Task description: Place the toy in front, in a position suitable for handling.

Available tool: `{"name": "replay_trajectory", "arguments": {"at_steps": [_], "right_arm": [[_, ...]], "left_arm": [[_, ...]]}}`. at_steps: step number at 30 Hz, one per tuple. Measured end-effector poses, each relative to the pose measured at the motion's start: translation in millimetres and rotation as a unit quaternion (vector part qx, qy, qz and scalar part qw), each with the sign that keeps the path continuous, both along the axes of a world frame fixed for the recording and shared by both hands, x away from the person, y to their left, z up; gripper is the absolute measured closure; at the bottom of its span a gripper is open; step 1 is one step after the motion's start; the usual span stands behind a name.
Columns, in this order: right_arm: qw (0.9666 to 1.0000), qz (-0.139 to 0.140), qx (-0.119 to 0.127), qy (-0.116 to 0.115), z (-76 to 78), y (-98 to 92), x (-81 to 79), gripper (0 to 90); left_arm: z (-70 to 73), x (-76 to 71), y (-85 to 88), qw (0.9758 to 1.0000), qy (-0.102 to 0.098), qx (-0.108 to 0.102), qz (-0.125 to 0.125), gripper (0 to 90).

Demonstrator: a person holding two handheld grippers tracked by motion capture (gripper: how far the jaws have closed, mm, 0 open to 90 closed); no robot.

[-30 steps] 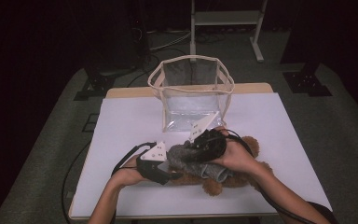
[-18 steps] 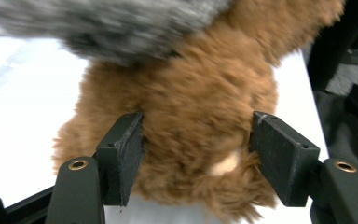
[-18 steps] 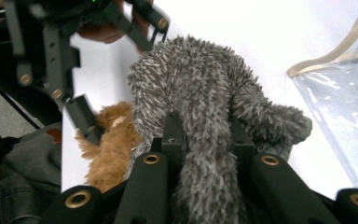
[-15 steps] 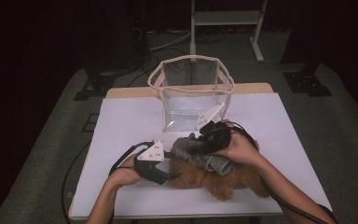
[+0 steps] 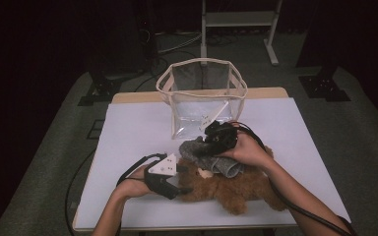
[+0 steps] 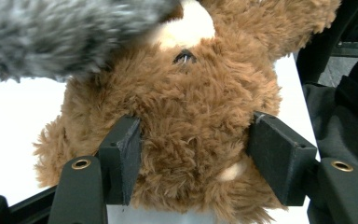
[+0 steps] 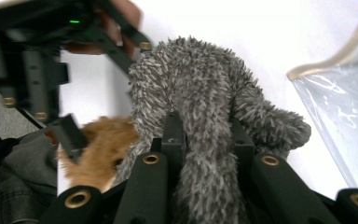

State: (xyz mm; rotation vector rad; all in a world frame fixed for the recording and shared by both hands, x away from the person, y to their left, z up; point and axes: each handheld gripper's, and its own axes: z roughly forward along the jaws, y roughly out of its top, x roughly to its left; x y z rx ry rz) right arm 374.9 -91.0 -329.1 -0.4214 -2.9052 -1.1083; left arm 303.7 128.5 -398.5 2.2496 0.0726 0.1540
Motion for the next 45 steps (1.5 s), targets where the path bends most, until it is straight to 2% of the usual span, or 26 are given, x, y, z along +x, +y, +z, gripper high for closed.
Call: {"name": "replay_trajectory", "arguments": {"at_steps": [4,6,7,9,12,16,19,25,28,31,36,43,45], "right_arm": [[0.9998,-0.011,-0.005,0.017,-8.8,-6.5,4.9,74.1],[0.9997,-0.012,0.005,0.020,-10.2,-10.5,2.0,74.2],[0.9997,-0.012,0.005,0.020,-10.2,-10.5,2.0,74.2],[0.9996,-0.003,0.014,0.026,-9.6,-14.1,-3.8,74.2],[0.9995,0.012,0.013,0.027,-8.0,-13.5,-12.7,74.2],[0.9996,0.019,0.006,0.019,-4.2,-6.2,-16.5,74.1],[0.9997,0.016,0.001,0.017,-5.3,0.1,-12.3,74.1],[0.9990,0.016,-0.003,0.041,-18.6,15.7,-1.2,73.9],[0.9988,0.015,-0.008,0.047,-21.6,16.4,1.4,73.9],[0.9987,0.006,-0.011,0.048,-22.3,9.7,3.8,73.9],[0.9988,-0.014,-0.015,0.044,-21.6,-12.2,2.5,74.0],[0.9990,-0.025,0.003,0.037,-14.1,-43.7,-12.4,74.1],[0.9994,-0.021,0.008,0.025,-8.5,-47.7,-19.4,74.1]], "left_arm": [[3.2,1.1,2.1,1.0000,-0.005,-0.002,0.007,35.4],[4.6,1.6,3.1,0.9999,-0.006,-0.005,0.011,34.0],[6.7,2.9,4.7,0.9995,-0.011,-0.011,0.026,34.0],[7.2,4.4,5.8,0.9994,-0.009,-0.011,0.033,32.4],[3.2,2.8,2.9,0.9998,0.001,-0.009,0.020,34.1],[2.4,1.0,0.0,0.9999,-0.001,-0.002,0.011,36.4],[2.4,-0.5,-0.3,1.0000,-0.003,0.000,0.005,37.5],[1.6,-2.2,-0.5,0.9999,-0.004,0.007,-0.012,37.5],[1.6,-2.5,-0.1,0.9999,-0.004,0.008,-0.013,37.3],[2.0,-2.7,-0.5,0.9999,-0.004,0.007,-0.015,37.3],[1.7,-1.7,-0.5,0.9999,-0.005,0.003,-0.012,36.8],[1.0,2.6,-2.3,1.0000,-0.004,-0.002,0.007,35.9],[1.2,3.2,-3.2,0.9999,-0.007,-0.004,0.014,35.9]]}}
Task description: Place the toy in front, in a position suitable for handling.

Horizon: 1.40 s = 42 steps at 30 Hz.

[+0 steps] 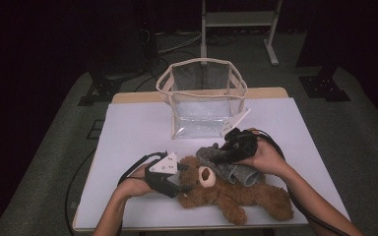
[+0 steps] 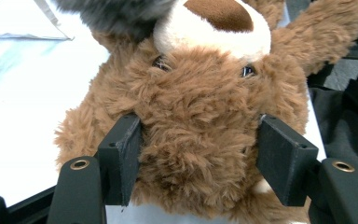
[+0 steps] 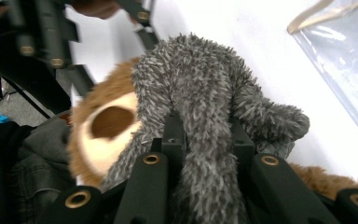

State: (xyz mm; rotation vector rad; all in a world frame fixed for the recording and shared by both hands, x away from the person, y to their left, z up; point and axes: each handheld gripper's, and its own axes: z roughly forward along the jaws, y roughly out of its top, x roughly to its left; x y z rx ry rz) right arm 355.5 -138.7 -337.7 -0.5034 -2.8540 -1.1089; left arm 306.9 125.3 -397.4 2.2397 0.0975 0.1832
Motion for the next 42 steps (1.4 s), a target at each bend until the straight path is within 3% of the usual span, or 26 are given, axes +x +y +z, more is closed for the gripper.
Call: {"name": "replay_trajectory", "arguments": {"at_steps": [5,8,11,18,26,32,36,42], "right_arm": [[0.9995,0.019,0.021,-0.014,14.3,-1.9,-20.5,74.1],[0.9995,0.022,0.014,-0.020,14.0,3.7,-26.0,74.0],[0.9995,0.024,0.009,-0.018,7.6,7.0,-19.6,73.9],[0.9998,0.006,0.016,-0.007,3.4,6.0,-2.1,73.9],[0.9987,0.040,0.000,-0.032,14.0,40.4,-9.6,73.9],[0.9973,0.066,-0.024,-0.021,2.6,70.6,-5.2,74.0],[0.9980,0.059,-0.014,-0.017,3.7,66.2,-1.7,73.9],[0.9994,0.018,-0.003,-0.030,14.5,43.7,12.4,74.0]], "left_arm": [[1.0,4.4,-0.6,0.9991,-0.004,-0.017,0.038,35.9],[2.9,6.4,0.8,0.9982,-0.004,-0.025,0.053,35.9],[4.1,6.7,4.7,0.9982,-0.004,-0.025,0.054,35.9],[-2.9,10.5,14.2,0.9979,0.019,-0.018,0.059,35.0],[-4.6,9.3,7.7,0.9983,0.012,-0.016,0.055,36.7],[-5.7,9.3,9.2,0.9984,0.014,-0.015,0.052,36.8],[-6.2,9.3,9.8,0.9984,0.020,-0.020,0.048,36.8],[-5.5,6.6,8.5,0.9991,0.017,-0.012,0.036,36.9]]}}
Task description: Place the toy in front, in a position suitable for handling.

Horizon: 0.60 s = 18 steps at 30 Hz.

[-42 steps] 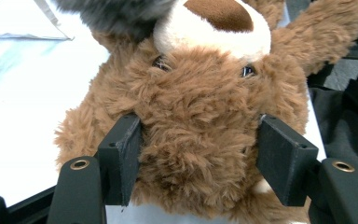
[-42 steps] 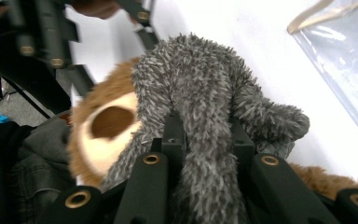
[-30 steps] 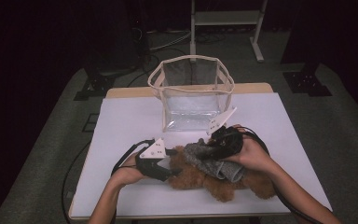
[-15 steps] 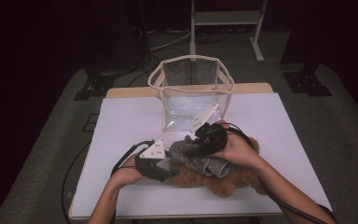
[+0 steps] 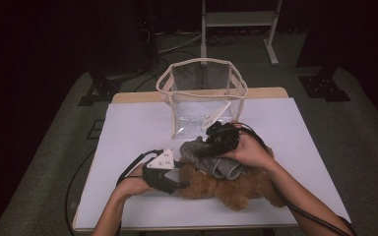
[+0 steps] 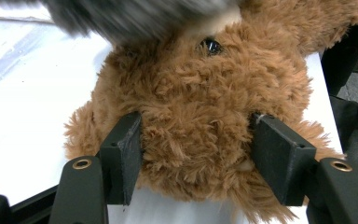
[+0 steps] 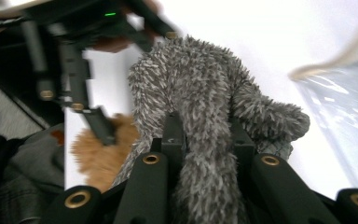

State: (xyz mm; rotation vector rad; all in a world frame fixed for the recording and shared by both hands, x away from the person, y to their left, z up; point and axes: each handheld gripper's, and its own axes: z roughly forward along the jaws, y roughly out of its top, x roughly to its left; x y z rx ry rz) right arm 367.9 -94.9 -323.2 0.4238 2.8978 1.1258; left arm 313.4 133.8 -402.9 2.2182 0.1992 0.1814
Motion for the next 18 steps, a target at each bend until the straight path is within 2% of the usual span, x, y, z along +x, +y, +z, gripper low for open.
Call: {"name": "replay_trajectory", "arguments": {"at_steps": [3,8,11,13,16,18], "right_arm": [[0.9996,-0.021,0.006,0.017,-3.8,-13.8,8.4,74.0],[0.9993,-0.009,0.020,0.032,-12.5,-18.1,3.0,74.0],[0.9995,0.001,0.017,0.028,-11.1,-15.9,-3.1,74.0],[0.9997,0.001,0.016,0.017,-8.6,-18.0,-3.8,74.0],[0.9998,-0.007,0.015,0.014,-7.1,-22.0,-2.5,74.1],[0.9995,-0.023,0.016,0.014,-7.7,-30.7,2.1,74.0]], "left_arm": [[1.4,0.5,0.1,1.0000,-0.001,0.000,0.000,36.0],[6.2,-1.0,-3.0,0.9999,-0.006,-0.016,-0.004,31.1],[7.0,-3.7,-7.0,0.9999,-0.009,-0.007,-0.012,31.0],[6.3,-4.7,-7.6,0.9998,-0.008,-0.003,-0.017,31.2],[5.7,-5.2,-7.1,0.9997,-0.008,0.004,-0.023,31.8],[5.9,-6.3,-7.1,0.9996,-0.004,0.004,-0.029,31.8]]}}
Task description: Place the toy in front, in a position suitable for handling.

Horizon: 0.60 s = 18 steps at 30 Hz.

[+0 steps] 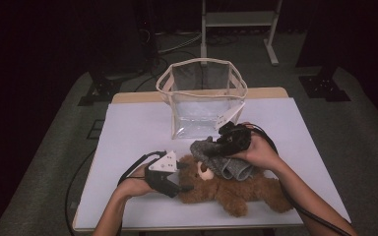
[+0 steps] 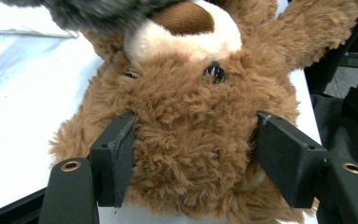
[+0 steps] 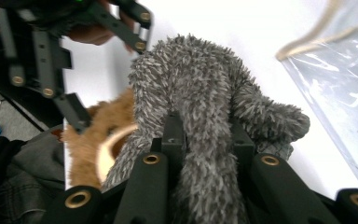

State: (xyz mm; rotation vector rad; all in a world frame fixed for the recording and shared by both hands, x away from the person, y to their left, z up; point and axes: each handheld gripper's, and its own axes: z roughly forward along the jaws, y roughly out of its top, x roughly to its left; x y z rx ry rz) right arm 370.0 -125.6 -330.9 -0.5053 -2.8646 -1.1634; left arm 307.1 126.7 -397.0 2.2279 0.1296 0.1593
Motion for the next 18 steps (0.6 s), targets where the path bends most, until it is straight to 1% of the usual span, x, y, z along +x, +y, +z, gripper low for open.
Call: {"name": "replay_trajectory", "arguments": {"at_steps": [1,2,3,5,7,8,9,12,14,16,18], "right_arm": [[1.0000,0.000,0.000,0.000,0.0,0.0,0.0,74.0],[0.9999,-0.004,0.003,0.013,-2.9,-4.4,2.5,74.1],[0.9999,-0.003,0.001,0.013,-4.6,-4.8,2.6,74.1],[0.9999,0.001,-0.002,0.015,-9.1,-3.9,0.4,74.2],[0.9998,0.004,0.001,0.018,-10.2,-3.2,-1.3,74.2],[0.9995,0.014,0.010,0.026,-10.5,-2.1,-5.2,74.2],[0.9995,0.014,0.010,0.026,-10.5,-2.1,-5.2,74.2],[0.9995,0.021,0.009,0.023,-9.2,-3.8,-9.8,74.1],[0.9998,0.013,0.004,0.016,-7.5,-8.8,-10.0,74.1],[0.9999,-0.001,0.003,0.012,-5.9,-16.9,-7.8,74.1],[0.9995,-0.022,0.007,0.021,-6.1,-29.7,-2.8,74.1]], "left_arm": [[0.0,0.0,0.0,1.0000,0.000,0.000,0.000,31.8],[0.8,0.7,0.0,1.0000,-0.002,0.000,0.002,31.7],[1.3,1.2,0.0,1.0000,-0.005,0.000,0.004,30.9],[2.5,2.6,-0.9,0.9997,-0.009,-0.011,0.019,25.9],[2.6,3.4,-1.1,0.9997,-0.005,-0.015,0.021,24.1],[1.7,2.9,-2.6,0.9999,-0.002,-0.012,0.010,24.3],[1.7,2.9,-2.6,0.9999,-0.002,-0.012,0.010,24.6],[-0.2,0.4,-4.8,1.0000,0.004,-0.008,-0.002,24.8],[-0.2,-0.2,-4.5,1.0000,0.006,-0.004,-0.004,24.8],[-0.6,-0.2,-3.9,0.9999,0.008,-0.005,-0.004,24.8],[-0.3,0.2,-4.0,0.9999,0.008,-0.007,-0.001,24.8]]}}
